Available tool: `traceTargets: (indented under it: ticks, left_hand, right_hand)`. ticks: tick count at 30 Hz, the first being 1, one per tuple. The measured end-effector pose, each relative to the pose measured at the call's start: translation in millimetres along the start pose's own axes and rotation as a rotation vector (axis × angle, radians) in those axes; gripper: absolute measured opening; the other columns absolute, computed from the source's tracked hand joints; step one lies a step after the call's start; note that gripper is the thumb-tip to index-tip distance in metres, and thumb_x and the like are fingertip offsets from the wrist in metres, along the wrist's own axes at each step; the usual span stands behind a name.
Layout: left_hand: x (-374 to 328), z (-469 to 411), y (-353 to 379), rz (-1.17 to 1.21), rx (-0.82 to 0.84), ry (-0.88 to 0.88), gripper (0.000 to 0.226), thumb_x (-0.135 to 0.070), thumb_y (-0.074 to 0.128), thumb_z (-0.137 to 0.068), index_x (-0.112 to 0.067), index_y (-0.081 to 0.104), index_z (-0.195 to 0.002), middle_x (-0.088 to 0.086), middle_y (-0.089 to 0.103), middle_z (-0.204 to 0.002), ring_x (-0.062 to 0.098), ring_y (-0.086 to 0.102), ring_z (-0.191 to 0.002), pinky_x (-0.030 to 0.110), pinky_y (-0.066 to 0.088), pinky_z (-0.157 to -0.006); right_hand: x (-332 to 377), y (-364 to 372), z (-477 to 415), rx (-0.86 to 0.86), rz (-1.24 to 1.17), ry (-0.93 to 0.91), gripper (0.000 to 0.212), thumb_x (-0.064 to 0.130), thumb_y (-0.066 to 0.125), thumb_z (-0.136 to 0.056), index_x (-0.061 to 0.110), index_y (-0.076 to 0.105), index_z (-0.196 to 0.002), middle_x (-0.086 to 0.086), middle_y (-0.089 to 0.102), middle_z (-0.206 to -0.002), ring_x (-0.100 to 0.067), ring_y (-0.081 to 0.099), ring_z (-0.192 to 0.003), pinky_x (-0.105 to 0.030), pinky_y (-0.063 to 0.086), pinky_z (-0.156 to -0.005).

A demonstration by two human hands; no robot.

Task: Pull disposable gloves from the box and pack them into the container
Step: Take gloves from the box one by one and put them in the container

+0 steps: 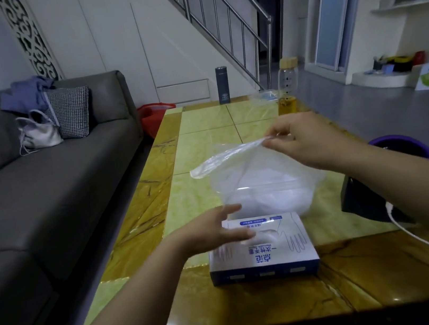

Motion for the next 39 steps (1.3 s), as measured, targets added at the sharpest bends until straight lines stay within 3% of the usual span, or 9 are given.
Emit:
traceTargets:
  ticks: [5, 11, 17, 22, 26, 30, 33, 36, 39]
  left_hand:
    - [-29.4, 5.6, -21.8, 0.735, -0.088, 0.101, 0.056, -0.047, 0.059, -0.078, -0.026, 0.052, -0.129, -0.008, 0.062, -0.123, 0.002, 0.059, -0.109, 0.027, 0.044, -0.096]
    - [-43.5, 1.3, -38.6, 0.691, -0.347, 0.092, 0.047, -0.049, 0.067, -0.075, -0.026, 0.056, -0.114, -0.002, 0.063, -0.12, 0.013, 0.063, -0.105, 0.035, 0.045, -0.098]
    - [-58.1, 13.0, -50.0, 0.357, -0.686, 0.199, 0.018, -0.04, 0.059, -0.09, -0.024, 0.068, -0.091, -0.003, 0.067, -0.096, 0.006, 0.062, -0.087, 0.021, 0.047, -0.072]
    - [-79.4, 17.6, -48.7, 0.063, -0.662, 0.292, 0.028, -0.032, 0.053, -0.094, -0.017, 0.07, -0.078, -0.008, 0.064, -0.084, -0.001, 0.062, -0.07, 0.016, 0.046, -0.063]
    - [-70.2, 15.3, -53.4, 0.44, -0.632, 0.136, 0.017, -0.019, 0.054, -0.093, -0.011, 0.065, -0.082, 0.002, 0.068, -0.076, 0.005, 0.066, -0.055, 0.022, 0.046, -0.06]
    - [-54.7, 13.6, -57.8, 0.933, -0.625, 0.01, 0.011, -0.006, 0.049, -0.092, -0.008, 0.055, -0.083, 0.007, 0.062, -0.088, 0.013, 0.067, -0.054, 0.027, 0.047, -0.061]
    - [-50.1, 15.1, -56.9, 1.031, -0.641, 0.01, 0.013, -0.004, 0.046, -0.092, -0.008, 0.051, -0.081, 0.006, 0.057, -0.076, 0.012, 0.065, -0.049, 0.023, 0.043, -0.056]
    - [-45.4, 13.3, -56.8, 0.957, -0.67, 0.038, 0.01, -0.007, 0.046, -0.091, -0.005, 0.054, -0.087, 0.012, 0.064, -0.091, 0.014, 0.065, -0.05, 0.033, 0.05, -0.072]
    - [-43.5, 17.5, -60.1, 0.843, -0.696, 0.096, 0.016, -0.011, 0.046, -0.09, 0.0, 0.058, -0.094, 0.018, 0.061, -0.119, 0.02, 0.068, -0.059, 0.05, 0.049, -0.084]
  right_hand:
    - [-3.5, 8.8, 8.5, 0.124, -0.095, 0.088, 0.021, 0.028, 0.06, -0.092, 0.013, 0.072, -0.098, 0.001, 0.067, -0.093, -0.01, 0.057, -0.084, -0.025, 0.043, -0.072]
    - [2.2, 9.8, 15.5, 0.139, -0.11, 0.056, 0.02, 0.031, 0.062, -0.09, 0.017, 0.073, -0.097, 0.002, 0.067, -0.099, -0.011, 0.058, -0.092, -0.035, 0.048, -0.086]
    - [4.3, 1.0, 14.0, 0.121, -0.08, 0.046, 0.02, 0.032, 0.062, -0.09, 0.017, 0.073, -0.098, 0.001, 0.067, -0.101, -0.009, 0.055, -0.09, -0.033, 0.047, -0.085]
    - [7.1, 2.6, 16.3, 0.139, -0.104, 0.059, 0.02, 0.031, 0.061, -0.09, 0.017, 0.073, -0.099, 0.001, 0.067, -0.097, -0.01, 0.056, -0.088, -0.032, 0.048, -0.082]
    - [-0.6, 2.9, 18.3, 0.1, -0.214, 0.158, 0.035, 0.03, 0.063, -0.089, 0.024, 0.06, -0.124, 0.009, 0.061, -0.108, -0.007, 0.058, -0.095, -0.021, 0.047, -0.078]
    - [-22.6, 3.9, 28.8, 0.006, -0.616, 0.594, 0.074, 0.046, 0.067, -0.081, 0.026, 0.034, -0.144, -0.001, 0.048, -0.132, -0.018, 0.051, -0.112, -0.037, 0.046, -0.093]
    - [-14.7, 21.6, 47.7, 0.154, -1.14, 0.874, 0.077, 0.054, 0.068, -0.068, 0.029, 0.037, -0.134, -0.008, 0.046, -0.132, -0.027, 0.054, -0.109, -0.045, 0.049, -0.092]
    - [-5.0, 31.7, 53.0, 0.151, -1.408, 0.882, 0.062, 0.047, 0.07, -0.065, 0.028, 0.044, -0.118, -0.014, 0.052, -0.121, -0.031, 0.06, -0.106, -0.045, 0.051, -0.09]
    - [-4.7, 25.2, 39.1, -0.007, -1.375, 0.71, 0.085, 0.029, 0.072, -0.065, 0.026, 0.036, -0.142, -0.006, 0.058, -0.119, -0.024, 0.061, -0.104, -0.038, 0.054, -0.083]
Point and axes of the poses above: each hand's wrist, its own z-axis away from the middle knuckle, its own y-axis out of the palm, x = y × z, the point moved 3 cm from there along -z, towards the middle knuckle
